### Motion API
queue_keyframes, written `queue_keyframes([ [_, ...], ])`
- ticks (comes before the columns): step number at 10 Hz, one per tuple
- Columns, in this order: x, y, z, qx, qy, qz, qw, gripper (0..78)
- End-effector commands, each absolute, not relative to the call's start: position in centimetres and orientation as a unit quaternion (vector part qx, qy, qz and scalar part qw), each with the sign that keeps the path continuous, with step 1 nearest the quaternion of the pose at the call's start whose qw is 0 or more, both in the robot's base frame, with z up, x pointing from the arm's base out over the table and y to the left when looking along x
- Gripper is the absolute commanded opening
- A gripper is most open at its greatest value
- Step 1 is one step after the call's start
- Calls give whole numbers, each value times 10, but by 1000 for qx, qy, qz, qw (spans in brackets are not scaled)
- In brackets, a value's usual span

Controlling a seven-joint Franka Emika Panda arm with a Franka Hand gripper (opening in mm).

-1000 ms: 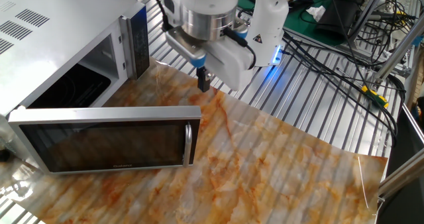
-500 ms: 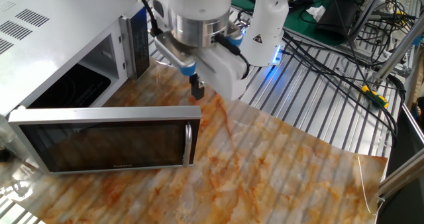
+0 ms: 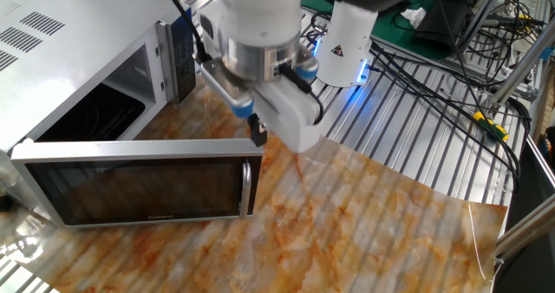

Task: Close the microwave door

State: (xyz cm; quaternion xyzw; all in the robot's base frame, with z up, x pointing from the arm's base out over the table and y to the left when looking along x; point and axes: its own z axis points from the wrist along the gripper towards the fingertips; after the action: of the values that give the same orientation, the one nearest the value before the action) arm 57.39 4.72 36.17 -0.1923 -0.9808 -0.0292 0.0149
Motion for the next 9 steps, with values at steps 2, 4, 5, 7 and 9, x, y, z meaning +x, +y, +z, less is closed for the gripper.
queue_keyframes([
  [2,581,52,355,-208,-978,-34,11,0],
  [4,585,53,350,-212,-977,-37,9,0],
  [5,586,53,348,-213,-976,-37,8,0],
  [7,588,55,343,-217,-975,-36,6,0],
  [9,590,56,335,-222,-974,-37,-2,0],
])
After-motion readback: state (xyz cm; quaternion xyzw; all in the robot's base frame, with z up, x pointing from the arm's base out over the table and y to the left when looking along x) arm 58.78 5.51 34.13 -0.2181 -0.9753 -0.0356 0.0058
